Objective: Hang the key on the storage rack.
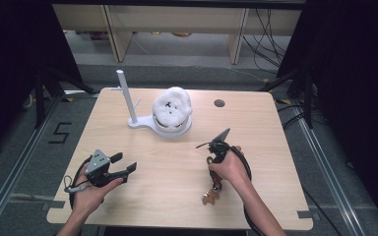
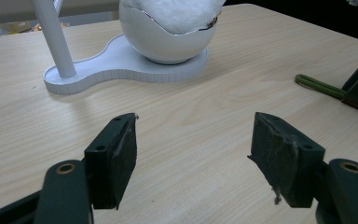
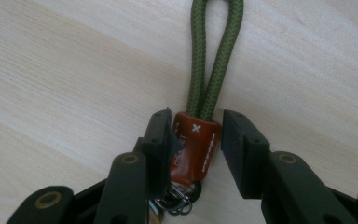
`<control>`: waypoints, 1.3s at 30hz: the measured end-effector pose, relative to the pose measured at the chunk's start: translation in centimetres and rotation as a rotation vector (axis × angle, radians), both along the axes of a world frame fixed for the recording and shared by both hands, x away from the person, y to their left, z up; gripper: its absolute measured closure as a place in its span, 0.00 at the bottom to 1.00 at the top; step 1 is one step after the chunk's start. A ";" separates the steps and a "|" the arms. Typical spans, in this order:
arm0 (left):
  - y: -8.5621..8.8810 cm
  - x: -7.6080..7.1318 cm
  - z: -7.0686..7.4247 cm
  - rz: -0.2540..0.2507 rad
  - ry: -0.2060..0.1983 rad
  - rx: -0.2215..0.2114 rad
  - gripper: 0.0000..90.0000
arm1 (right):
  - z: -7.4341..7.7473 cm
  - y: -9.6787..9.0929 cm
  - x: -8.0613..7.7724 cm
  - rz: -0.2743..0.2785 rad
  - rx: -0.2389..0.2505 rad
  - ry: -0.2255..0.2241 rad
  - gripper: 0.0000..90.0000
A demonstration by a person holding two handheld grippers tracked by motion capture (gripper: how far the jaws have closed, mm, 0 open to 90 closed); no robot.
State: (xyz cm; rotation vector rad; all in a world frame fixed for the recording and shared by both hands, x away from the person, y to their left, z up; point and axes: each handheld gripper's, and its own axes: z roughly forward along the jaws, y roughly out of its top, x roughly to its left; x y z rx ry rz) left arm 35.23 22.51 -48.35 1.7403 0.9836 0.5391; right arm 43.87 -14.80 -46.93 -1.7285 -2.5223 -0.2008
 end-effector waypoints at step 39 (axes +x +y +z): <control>-0.3 0.1 0.3 -0.028 0.019 -0.081 0.37 | 0.3 -0.1 -1.7 0.018 0.168 -0.213 0.76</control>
